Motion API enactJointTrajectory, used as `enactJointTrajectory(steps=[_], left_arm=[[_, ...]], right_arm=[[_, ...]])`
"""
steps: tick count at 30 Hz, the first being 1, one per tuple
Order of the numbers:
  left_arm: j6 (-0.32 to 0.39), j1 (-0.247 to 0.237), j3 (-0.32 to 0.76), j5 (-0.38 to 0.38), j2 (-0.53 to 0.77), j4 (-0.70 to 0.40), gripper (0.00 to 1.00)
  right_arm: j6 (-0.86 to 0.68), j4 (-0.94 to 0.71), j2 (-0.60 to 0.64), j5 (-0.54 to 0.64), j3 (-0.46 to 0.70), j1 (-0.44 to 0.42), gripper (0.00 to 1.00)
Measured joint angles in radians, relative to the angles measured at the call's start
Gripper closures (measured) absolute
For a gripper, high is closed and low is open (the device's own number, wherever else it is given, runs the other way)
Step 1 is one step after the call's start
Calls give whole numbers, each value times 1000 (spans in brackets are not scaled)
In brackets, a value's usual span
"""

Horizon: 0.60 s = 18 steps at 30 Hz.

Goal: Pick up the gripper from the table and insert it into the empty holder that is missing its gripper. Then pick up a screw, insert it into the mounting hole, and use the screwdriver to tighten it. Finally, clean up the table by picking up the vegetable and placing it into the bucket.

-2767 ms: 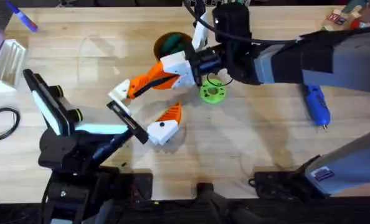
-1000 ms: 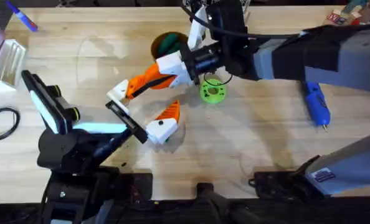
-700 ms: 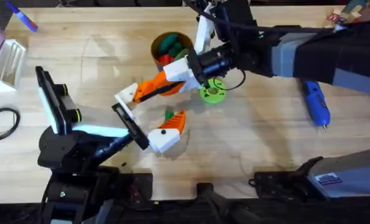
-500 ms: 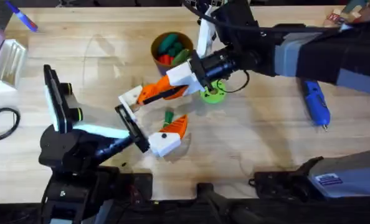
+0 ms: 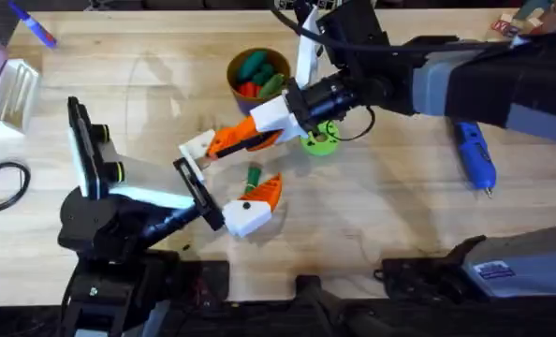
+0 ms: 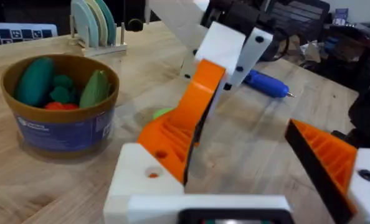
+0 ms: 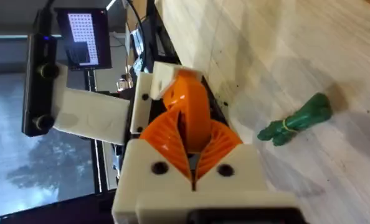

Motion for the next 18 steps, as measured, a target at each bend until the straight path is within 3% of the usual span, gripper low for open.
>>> enactJointTrajectory(steps=[6,18], left_arm=[[3,1,0,8,-1,0,15],[111,23,2,19,-3,-3,15]], right_arm=[[-41,-3,0,-15,0,0,994],[-78,120,32,-93,-6,0,995]])
